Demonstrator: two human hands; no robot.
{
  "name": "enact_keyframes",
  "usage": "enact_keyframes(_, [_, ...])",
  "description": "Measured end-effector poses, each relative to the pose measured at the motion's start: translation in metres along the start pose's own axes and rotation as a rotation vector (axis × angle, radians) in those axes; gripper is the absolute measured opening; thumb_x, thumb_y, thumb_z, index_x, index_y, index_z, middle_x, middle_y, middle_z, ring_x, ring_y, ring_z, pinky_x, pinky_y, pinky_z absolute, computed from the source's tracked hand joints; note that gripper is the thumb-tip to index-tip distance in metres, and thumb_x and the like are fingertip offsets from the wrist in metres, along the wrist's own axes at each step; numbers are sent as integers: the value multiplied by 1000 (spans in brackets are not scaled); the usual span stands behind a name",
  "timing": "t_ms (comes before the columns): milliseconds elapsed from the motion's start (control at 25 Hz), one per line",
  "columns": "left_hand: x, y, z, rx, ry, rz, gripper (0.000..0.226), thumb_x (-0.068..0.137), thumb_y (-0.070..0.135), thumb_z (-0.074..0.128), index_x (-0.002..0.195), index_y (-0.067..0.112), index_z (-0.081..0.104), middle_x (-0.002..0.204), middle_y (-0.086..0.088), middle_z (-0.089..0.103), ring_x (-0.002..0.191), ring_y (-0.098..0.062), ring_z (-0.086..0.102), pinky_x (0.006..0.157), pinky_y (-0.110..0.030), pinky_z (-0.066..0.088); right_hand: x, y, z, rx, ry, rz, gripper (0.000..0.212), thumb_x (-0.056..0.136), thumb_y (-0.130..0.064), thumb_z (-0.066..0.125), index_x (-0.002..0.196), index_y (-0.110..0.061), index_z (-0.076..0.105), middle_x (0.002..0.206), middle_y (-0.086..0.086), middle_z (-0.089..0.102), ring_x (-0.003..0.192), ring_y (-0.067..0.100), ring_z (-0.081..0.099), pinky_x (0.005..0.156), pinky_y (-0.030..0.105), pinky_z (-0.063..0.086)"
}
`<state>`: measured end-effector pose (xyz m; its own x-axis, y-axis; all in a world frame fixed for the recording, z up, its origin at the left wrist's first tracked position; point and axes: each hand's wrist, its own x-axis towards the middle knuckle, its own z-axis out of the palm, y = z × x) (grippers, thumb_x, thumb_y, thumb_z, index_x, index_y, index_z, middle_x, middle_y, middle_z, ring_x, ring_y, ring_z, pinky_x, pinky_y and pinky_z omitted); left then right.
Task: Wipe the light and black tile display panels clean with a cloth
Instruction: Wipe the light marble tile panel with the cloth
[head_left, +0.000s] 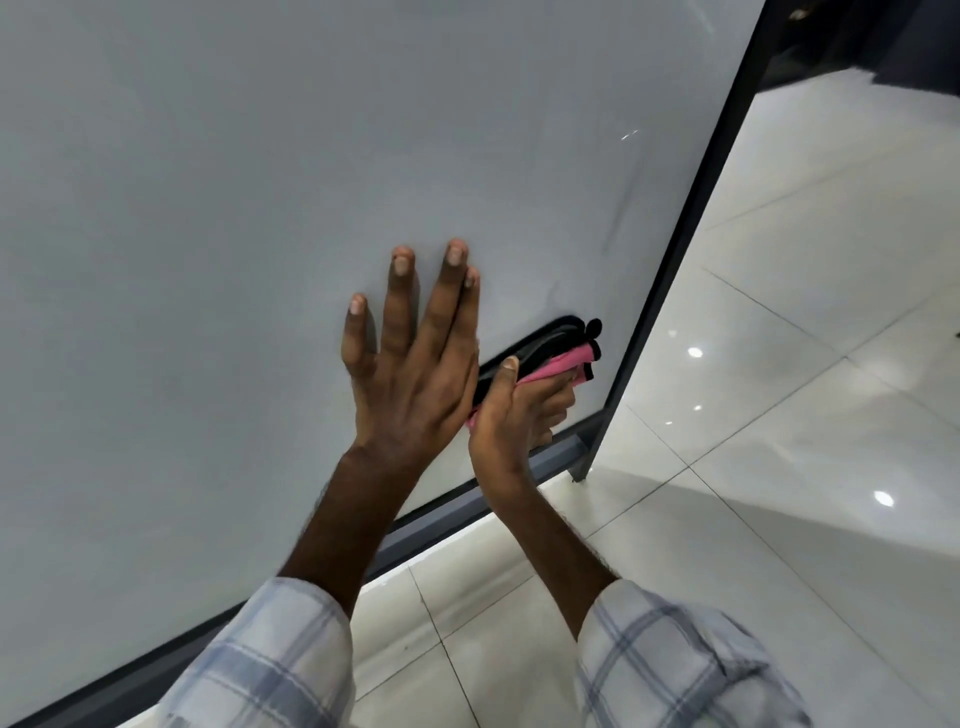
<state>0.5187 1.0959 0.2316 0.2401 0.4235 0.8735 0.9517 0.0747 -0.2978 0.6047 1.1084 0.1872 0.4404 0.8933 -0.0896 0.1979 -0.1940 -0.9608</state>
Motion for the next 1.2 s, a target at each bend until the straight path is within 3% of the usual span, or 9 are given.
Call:
enact_keyframes(120, [-2,1,-1,6,8,15,64,100,28,57,159,9,41,165,-9,33,160,-35,-2,126,-54,1,5,4,0,39,47,132,72,106,-44,50,160,-12,14,149,14,33,135,32,39,114,50,37])
enact_keyframes(320, [-2,2,-1,45,15,26,67,98,23,58,161,10,37,167,-7,28,160,-36,-2,126,-55,0,7,38,5,448,-83,670,57,103,-47,50,147,-12,38,138,16,51,119,34,59,78,37,53])
enact_keyframes(400, [-1,0,0,53,38,25,67,97,23,60,159,10,40,166,-8,28,160,-39,7,126,-55,-2,14,32,2,448,-78,516,66,99,-49,53,150,-12,34,140,15,49,122,32,58,83,39,56])
enact_keyframes(480, [1,-1,-2,61,22,34,67,96,23,62,158,8,42,166,-10,28,157,-41,15,125,-55,-1,15,10,-9,341,5,128,75,98,-50,56,157,-18,23,143,5,39,127,27,50,100,46,48])
enact_keyframes(600, [4,-2,-14,-26,-45,16,61,100,21,60,158,8,42,167,-11,30,161,-38,2,125,-55,1,3,-4,-20,276,18,-187,74,100,-47,57,160,-25,19,136,-12,31,125,18,44,106,43,40])
enact_keyframes(720, [13,-16,-44,-174,-130,41,61,97,21,61,155,9,47,168,-12,29,159,-36,15,119,-53,14,-7,34,-7,272,-4,209,70,103,-40,58,158,-12,26,143,11,38,129,36,48,99,45,47])
enact_keyframes(840, [48,-43,-74,-157,1,4,57,101,35,54,154,15,50,167,-11,28,156,-36,24,116,-51,18,-8,42,2,373,-93,554,70,96,-48,52,147,-4,34,133,16,40,126,42,50,95,50,49])
enact_keyframes(960, [68,-67,-77,-11,-30,-40,66,102,40,50,162,17,35,171,-14,22,159,-37,12,118,-52,12,1,0,-8,346,-28,336,85,91,-54,53,156,-7,23,147,20,36,132,39,43,109,58,38])
enact_keyframes(1200, [57,-70,-57,132,-16,16,78,99,47,53,165,15,28,171,-12,19,160,-32,1,122,-60,1,16,-64,-33,340,128,-528,86,84,-47,61,158,-26,22,154,12,32,137,31,38,113,50,28])
